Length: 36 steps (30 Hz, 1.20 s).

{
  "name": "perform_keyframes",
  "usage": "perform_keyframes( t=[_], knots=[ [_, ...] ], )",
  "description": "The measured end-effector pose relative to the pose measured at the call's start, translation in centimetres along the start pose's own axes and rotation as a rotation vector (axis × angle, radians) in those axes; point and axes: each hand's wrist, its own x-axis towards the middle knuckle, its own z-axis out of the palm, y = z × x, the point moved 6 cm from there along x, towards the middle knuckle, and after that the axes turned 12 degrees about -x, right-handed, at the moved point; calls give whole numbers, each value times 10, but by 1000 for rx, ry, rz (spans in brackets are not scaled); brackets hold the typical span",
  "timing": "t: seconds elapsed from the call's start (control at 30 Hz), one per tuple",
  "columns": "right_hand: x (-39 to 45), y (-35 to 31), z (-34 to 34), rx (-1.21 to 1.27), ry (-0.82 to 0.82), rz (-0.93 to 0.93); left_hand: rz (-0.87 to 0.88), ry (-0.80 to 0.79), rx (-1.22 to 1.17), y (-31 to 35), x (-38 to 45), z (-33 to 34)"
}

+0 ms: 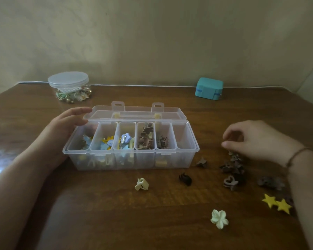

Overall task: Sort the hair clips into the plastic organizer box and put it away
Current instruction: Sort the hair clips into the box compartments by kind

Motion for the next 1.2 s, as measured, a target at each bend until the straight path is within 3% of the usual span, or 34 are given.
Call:
perform_keyframes(
  t=[0.1,0.17,0.2,0.3,0.37,0.43,0.57,0.63,0.7,0.83,0.93,1.1,1.2],
  knots=[
    [-2,-8,5,-19,-72,-53,-6,1,-4,0,0,0],
    [-3,-11,1,-20,-37,-78,-4,5,-4,0,-1,0],
    [-5,-15,-5,0,51,-98,-5,8,-5,0,-1,1],
    [-21,-31,-35,204,555,-205,-11,13,-6,1,-2,2],
    [-34,-47,-41,458,696,-300,-12,14,-10,1,-3,2],
    [-38,-66,-35,578,640,-399,-12,17,-15,2,-4,3],
    [-41,-79,-31,536,481,-486,-24,21,-14,2,-5,5],
    [-41,-60,-40,543,497,-410,-21,24,-10,2,-5,4],
    [-36,-34,-44,400,472,-279,-14,25,4,2,-4,3],
    [-22,-6,-16,10,-10,-156,-13,29,45,2,-4,3],
    [-22,-8,-4,9,-158,-143,-14,20,46,2,-5,4],
    [-19,-13,3,-41,-161,-149,0,25,51,1,-4,1],
    [-19,-13,-14,13,52,-140,9,15,65,1,-5,3]
  ],
)
